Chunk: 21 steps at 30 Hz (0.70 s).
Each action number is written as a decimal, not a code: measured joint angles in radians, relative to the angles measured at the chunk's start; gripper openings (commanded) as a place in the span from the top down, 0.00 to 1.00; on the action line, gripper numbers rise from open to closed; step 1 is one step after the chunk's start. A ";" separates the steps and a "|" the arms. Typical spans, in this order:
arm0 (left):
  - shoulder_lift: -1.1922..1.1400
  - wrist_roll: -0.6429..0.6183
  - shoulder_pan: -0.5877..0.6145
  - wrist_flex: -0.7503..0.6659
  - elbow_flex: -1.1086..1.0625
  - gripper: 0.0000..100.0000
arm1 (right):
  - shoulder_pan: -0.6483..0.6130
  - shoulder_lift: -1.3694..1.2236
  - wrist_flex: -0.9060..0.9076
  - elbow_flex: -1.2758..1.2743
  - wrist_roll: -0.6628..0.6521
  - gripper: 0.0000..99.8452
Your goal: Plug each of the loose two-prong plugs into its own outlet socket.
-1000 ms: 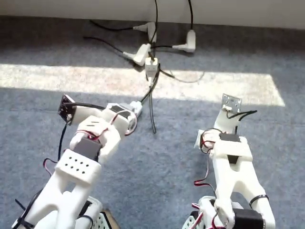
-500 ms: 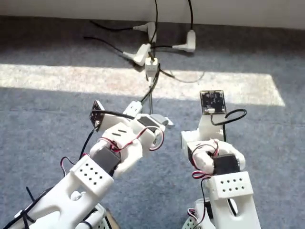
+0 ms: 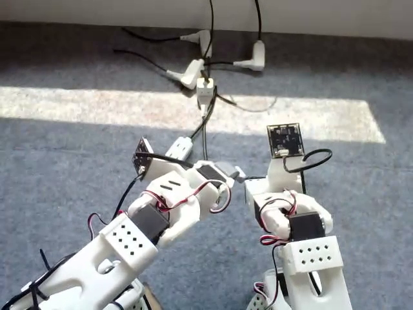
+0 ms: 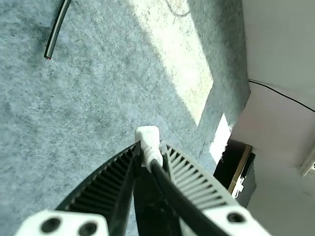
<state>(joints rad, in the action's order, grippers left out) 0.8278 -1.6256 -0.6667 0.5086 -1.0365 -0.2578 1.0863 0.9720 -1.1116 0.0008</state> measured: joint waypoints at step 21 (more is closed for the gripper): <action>0.000 0.000 -0.089 -0.011 -0.002 0.99 | 0.003 0.000 -0.049 -0.040 0.026 0.98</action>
<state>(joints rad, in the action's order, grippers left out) 0.8278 -1.6256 -0.7557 0.4979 -1.0380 -0.2547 1.0863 0.9229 -1.1515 0.0269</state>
